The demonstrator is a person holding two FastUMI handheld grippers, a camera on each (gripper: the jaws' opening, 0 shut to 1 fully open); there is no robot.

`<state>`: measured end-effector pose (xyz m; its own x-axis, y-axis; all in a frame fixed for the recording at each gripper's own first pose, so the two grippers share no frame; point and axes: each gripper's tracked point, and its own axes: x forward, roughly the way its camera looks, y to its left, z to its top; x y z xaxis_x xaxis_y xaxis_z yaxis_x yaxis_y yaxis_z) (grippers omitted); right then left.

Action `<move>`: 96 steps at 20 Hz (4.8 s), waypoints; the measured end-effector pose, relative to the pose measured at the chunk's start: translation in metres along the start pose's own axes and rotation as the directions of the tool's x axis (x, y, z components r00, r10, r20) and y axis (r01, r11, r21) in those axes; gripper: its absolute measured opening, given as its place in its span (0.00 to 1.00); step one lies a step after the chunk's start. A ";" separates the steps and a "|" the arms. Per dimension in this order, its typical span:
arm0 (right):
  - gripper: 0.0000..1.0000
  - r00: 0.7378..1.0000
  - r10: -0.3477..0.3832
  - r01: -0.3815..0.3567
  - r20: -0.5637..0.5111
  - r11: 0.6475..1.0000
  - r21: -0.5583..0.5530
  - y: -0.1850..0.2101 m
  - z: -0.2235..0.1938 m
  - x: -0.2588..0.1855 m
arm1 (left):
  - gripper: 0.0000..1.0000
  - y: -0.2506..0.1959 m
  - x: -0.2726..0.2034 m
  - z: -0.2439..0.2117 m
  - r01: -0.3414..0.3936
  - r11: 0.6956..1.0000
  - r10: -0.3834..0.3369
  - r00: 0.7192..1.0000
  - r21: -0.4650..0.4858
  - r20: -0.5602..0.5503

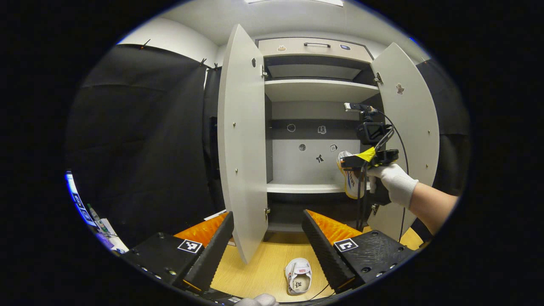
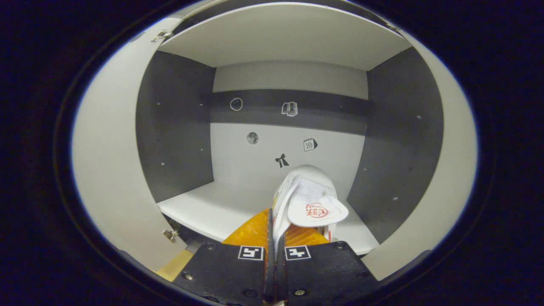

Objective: Grab one shoe with the right hand and put it into the shoe cabinet, grab the other shoe with the left hand and put it into the shoe cabinet; then close the right door with the right hand and the left door with the left hand.

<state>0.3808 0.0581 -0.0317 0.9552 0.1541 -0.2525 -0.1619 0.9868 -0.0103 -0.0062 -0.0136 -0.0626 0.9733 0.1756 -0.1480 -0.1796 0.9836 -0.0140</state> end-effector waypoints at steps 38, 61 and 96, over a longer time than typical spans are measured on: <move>1.00 0.956 -0.068 0.044 0.284 0.995 0.092 -0.005 0.009 -0.222 | 0.96 0.012 0.015 0.017 0.123 0.991 -0.126 0.989 0.047 0.078; 1.00 0.980 -0.193 0.187 0.053 0.978 0.097 -0.057 -0.129 -0.318 | 0.97 -0.054 0.050 -0.296 0.327 0.941 -0.273 0.885 0.085 -0.378; 1.00 0.990 -0.119 0.109 0.078 0.987 0.117 -0.058 -0.115 -0.304 | 0.13 -0.070 0.131 -0.230 0.292 0.947 -0.217 0.890 0.135 -0.401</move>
<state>0.0715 -0.0519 -0.0658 0.9842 0.0390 -0.1729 -0.0263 0.9968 0.0754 0.1011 -0.0691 -0.3082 0.8477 -0.0734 -0.5253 0.1333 0.9881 0.0770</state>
